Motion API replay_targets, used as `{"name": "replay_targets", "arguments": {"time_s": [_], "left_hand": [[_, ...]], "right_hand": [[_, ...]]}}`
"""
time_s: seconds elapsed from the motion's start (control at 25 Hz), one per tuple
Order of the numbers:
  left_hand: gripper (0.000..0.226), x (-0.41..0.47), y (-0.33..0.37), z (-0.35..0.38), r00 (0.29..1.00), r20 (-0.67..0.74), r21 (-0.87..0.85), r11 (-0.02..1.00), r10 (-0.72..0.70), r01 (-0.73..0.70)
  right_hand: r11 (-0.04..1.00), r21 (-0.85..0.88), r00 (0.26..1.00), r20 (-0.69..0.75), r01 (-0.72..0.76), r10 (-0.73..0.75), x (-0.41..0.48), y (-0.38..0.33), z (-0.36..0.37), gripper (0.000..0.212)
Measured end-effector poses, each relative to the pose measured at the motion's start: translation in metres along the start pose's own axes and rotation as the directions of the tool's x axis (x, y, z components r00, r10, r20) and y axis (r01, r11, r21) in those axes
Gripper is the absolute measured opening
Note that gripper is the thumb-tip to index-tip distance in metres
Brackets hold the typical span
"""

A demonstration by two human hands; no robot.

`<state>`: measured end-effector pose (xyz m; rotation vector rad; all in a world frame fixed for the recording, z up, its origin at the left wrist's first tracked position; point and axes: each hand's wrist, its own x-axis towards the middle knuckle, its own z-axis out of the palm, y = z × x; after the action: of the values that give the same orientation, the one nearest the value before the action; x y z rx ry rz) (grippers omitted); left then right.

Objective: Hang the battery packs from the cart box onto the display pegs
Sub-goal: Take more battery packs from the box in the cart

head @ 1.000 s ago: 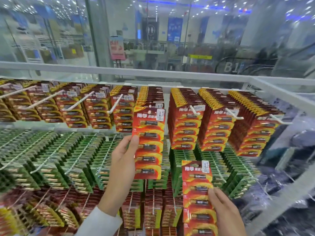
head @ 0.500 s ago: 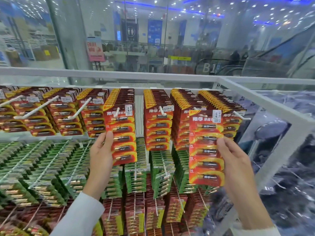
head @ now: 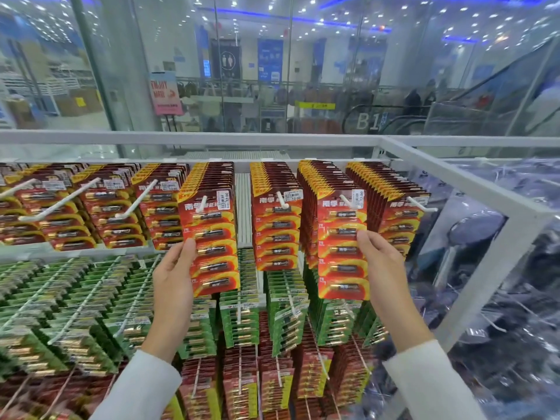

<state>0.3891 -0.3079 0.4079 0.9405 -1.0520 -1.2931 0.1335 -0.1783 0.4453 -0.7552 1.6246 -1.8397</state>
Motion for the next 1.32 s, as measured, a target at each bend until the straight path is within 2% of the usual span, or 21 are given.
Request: {"name": "replay_targets", "arguments": {"time_s": [0.2, 0.4, 0.56, 0.76, 0.96, 1.08, 1.2, 1.32], "left_hand": [[0.019, -0.001, -0.002, -0.007, 0.998, 0.0, 0.084, 0.994, 0.068, -0.068], [0.02, -0.008, -0.013, -0.028, 0.985, -0.012, 0.235, 0.958, 0.171, -0.164], [0.025, -0.027, -0.022, -0.047, 0.987, 0.001, 0.269, 0.95, 0.163, -0.157], [0.019, -0.068, -0.05, -0.053, 0.998, 0.052, 0.248, 0.967, 0.044, -0.056], [0.021, -0.119, -0.104, -0.032, 0.962, 0.22, 0.293, 0.952, -0.161, 0.092], [0.016, -0.157, -0.141, -0.001, 0.898, 0.335, 0.335, 0.927, -0.286, 0.17], [0.014, -0.197, -0.178, 0.038, 0.798, 0.433, 0.39, 0.885, -0.42, 0.254], [0.022, -0.235, -0.204, 0.074, 0.728, 0.496, 0.429, 0.863, -0.473, 0.268]], "right_hand": [[0.997, -0.068, 0.998, -0.05, 0.037, -0.04, 0.022, 0.016, 0.01, 0.027], [0.989, -0.124, 0.988, -0.122, 0.082, -0.098, 0.021, 0.041, 0.001, 0.02], [0.982, -0.168, 0.976, -0.186, 0.083, -0.114, 0.003, 0.061, -0.014, 0.013], [0.984, -0.175, 0.967, -0.251, -0.012, -0.033, -0.05, 0.097, -0.043, 0.012], [0.975, -0.143, 0.926, -0.362, -0.168, 0.106, -0.118, 0.143, -0.091, 0.012], [0.962, -0.055, 0.852, -0.48, -0.267, 0.209, -0.159, 0.173, -0.135, 0.012], [0.943, 0.069, 0.766, -0.565, -0.326, 0.306, -0.198, 0.19, -0.186, 0.014], [0.913, 0.173, 0.673, -0.628, -0.37, 0.391, -0.23, 0.198, -0.231, 0.016]]}}
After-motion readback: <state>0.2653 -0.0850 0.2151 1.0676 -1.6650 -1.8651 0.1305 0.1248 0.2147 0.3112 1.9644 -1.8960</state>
